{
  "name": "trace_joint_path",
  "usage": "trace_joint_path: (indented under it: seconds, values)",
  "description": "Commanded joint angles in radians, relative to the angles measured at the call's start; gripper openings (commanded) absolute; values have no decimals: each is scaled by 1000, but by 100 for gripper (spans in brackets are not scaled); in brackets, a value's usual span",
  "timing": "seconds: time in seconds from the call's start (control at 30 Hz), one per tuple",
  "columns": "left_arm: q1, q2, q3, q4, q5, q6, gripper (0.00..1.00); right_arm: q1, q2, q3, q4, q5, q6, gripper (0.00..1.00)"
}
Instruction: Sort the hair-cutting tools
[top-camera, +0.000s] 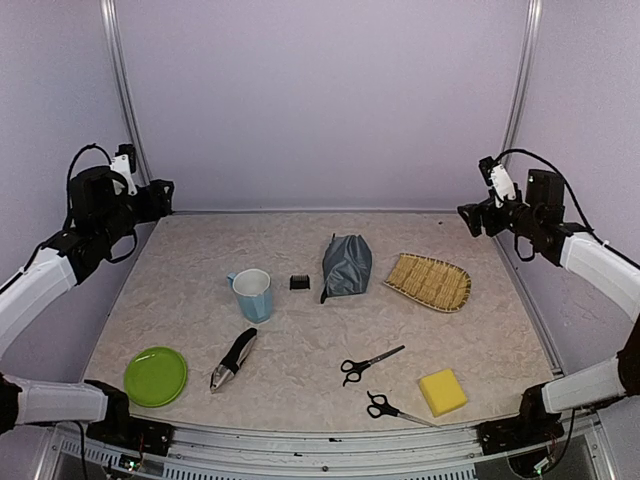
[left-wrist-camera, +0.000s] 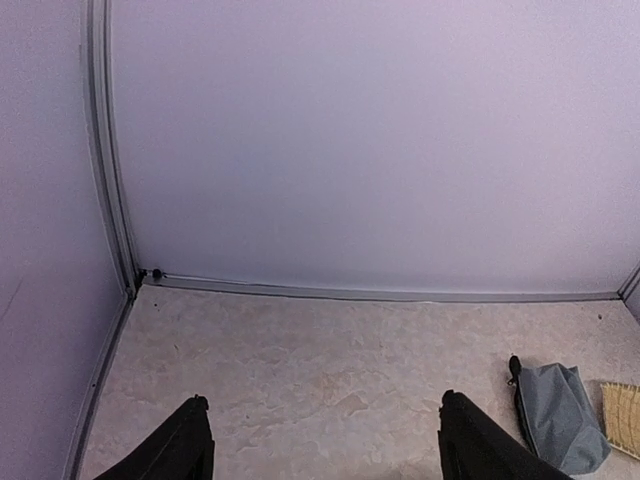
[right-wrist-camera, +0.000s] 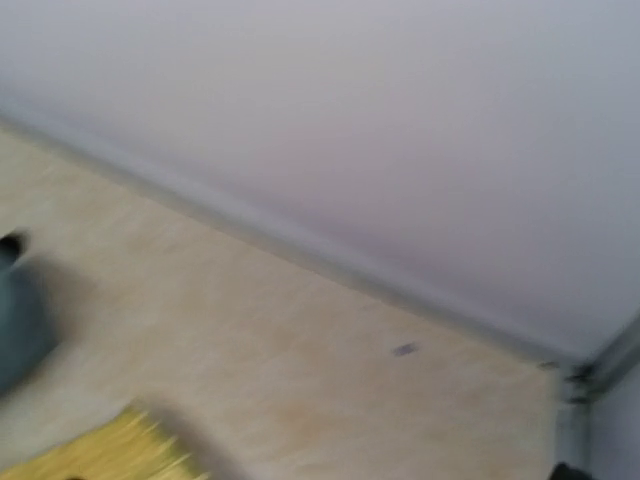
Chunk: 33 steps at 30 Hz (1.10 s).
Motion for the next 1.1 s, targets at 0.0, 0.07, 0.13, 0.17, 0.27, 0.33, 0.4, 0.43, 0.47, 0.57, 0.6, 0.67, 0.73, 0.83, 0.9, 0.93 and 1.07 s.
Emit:
trace_joint_path:
  seconds: [0.0,0.07,0.13,0.17,0.27,0.33,0.4,0.43,0.47,0.57,0.6,0.67,0.73,0.83,0.9,0.93,1.07]
  values:
    - [-51,32,71,-129,76,-40,74,-4,58,77,-158,-217,-89,99]
    - [-79,42,84,-149,91,-49,73,19,93,116,-213,-274,-119,94]
    - [-120,49,91,-161,93,-59,73,64,126,151,-257,-290,-149,89]
    - [-138,54,94,-166,94,-65,72,100,148,167,-275,-282,-167,85]
    - [-197,74,110,-187,88,-75,72,190,206,219,-326,-242,-225,79]
    - [-236,88,119,-194,73,-81,71,245,250,255,-353,-217,-243,74]
    - [-271,103,127,-195,61,-92,71,301,296,292,-374,-195,-249,71]
    - [-288,113,131,-196,57,-99,71,325,321,307,-381,-189,-249,69]
    - [-303,122,136,-199,55,-108,71,349,345,323,-385,-180,-249,67]
    - [-344,150,152,-205,50,-129,71,417,420,362,-387,-134,-240,63]
    - [-360,160,156,-205,45,-132,71,439,452,376,-389,-112,-235,61]
    - [-390,174,163,-203,31,-133,72,475,513,411,-399,-70,-216,60]
    - [-412,188,170,-202,19,-133,72,504,569,448,-418,-47,-198,60]
    - [-434,207,174,-201,15,-137,72,536,631,472,-415,11,-185,62]
    - [-450,217,179,-200,8,-138,72,546,679,500,-421,41,-181,60]
    - [-455,222,181,-200,6,-137,72,548,697,514,-430,53,-179,59]
    - [-474,236,190,-199,-4,-137,72,551,750,540,-432,79,-177,53]
